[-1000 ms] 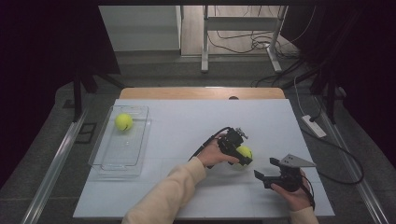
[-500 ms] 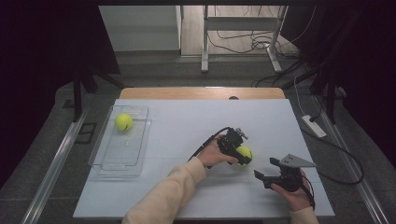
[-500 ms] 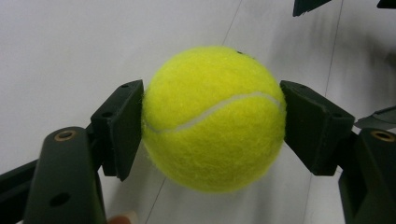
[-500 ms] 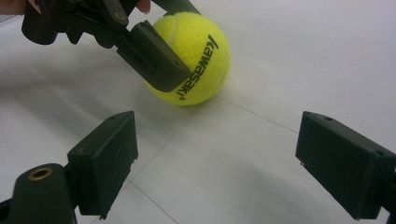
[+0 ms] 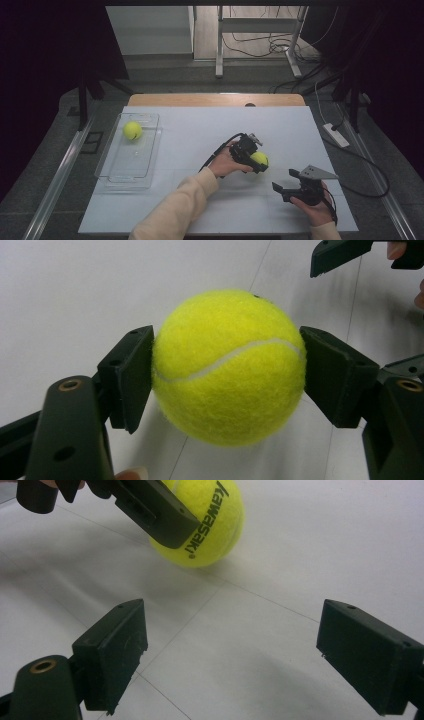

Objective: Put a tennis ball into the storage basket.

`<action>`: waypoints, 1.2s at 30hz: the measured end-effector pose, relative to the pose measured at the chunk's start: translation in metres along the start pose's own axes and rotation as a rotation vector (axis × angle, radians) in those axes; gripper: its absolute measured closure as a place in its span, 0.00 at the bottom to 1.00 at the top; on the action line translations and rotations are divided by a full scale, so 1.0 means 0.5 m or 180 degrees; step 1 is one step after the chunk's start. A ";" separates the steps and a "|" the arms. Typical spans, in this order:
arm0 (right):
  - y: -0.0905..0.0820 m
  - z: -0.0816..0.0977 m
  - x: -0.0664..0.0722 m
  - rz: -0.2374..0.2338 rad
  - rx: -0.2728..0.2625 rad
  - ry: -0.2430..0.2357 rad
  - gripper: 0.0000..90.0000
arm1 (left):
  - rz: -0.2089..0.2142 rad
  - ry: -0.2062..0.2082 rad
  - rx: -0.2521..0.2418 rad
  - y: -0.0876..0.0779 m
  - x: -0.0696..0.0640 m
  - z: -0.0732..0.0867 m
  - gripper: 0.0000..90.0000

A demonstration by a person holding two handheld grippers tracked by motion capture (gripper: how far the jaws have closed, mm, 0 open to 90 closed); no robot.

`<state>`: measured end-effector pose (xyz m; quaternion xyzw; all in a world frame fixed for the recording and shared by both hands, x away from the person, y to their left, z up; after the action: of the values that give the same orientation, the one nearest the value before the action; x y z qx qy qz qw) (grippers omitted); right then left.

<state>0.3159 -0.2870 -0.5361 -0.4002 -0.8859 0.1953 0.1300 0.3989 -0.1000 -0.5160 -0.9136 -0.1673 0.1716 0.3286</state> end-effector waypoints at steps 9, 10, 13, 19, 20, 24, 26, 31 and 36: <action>0.001 0.000 0.001 0.0003 0.0003 0.0001 0.14 | -0.0056 0.0016 -0.0043 -0.014 0.005 0.003 0.30; 0.001 0.000 0.001 0.0000 0.0004 0.0002 0.14 | -0.0061 0.0018 -0.0048 -0.016 0.006 0.004 0.30; 0.002 0.000 0.002 -0.0004 0.0006 -0.0004 0.14 | -0.0070 0.0016 -0.0064 -0.019 0.007 0.004 0.30; 0.002 0.000 0.002 -0.0001 0.0006 -0.0011 0.14 | -0.0096 -0.0004 -0.0104 -0.028 0.010 0.005 0.30; 0.002 0.000 0.002 -0.0001 0.0006 -0.0010 0.14 | -0.0096 -0.0004 -0.0104 -0.028 0.010 0.005 0.30; 0.002 0.001 0.002 -0.0001 0.0008 -0.0011 0.14 | -0.0111 0.0020 -0.0103 -0.033 0.011 0.005 0.30; 0.003 0.001 0.002 -0.0002 0.0011 -0.0013 0.14 | -0.0119 0.0024 -0.0110 -0.035 0.011 0.005 0.30; 0.003 0.001 0.002 -0.0002 0.0012 -0.0012 0.14 | -0.0131 0.0036 -0.0118 -0.040 0.012 0.004 0.30; 0.003 0.001 0.002 -0.0008 0.0012 -0.0009 0.14 | -0.0162 0.0034 -0.0117 -0.046 0.016 0.004 0.30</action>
<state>0.3161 -0.2854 -0.5370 -0.3987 -0.8862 0.1973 0.1298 0.4006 -0.0788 -0.5036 -0.9158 -0.1919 0.1551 0.3169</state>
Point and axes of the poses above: each handheld gripper's, and its own axes: y roughly forward along the jaws, z roughly out of its underside, x roughly to its left, the point moved 4 cm from there along y, roughly forward along the jaws, and after that the axes turned 6 degrees about -x, right-handed, at the moved point
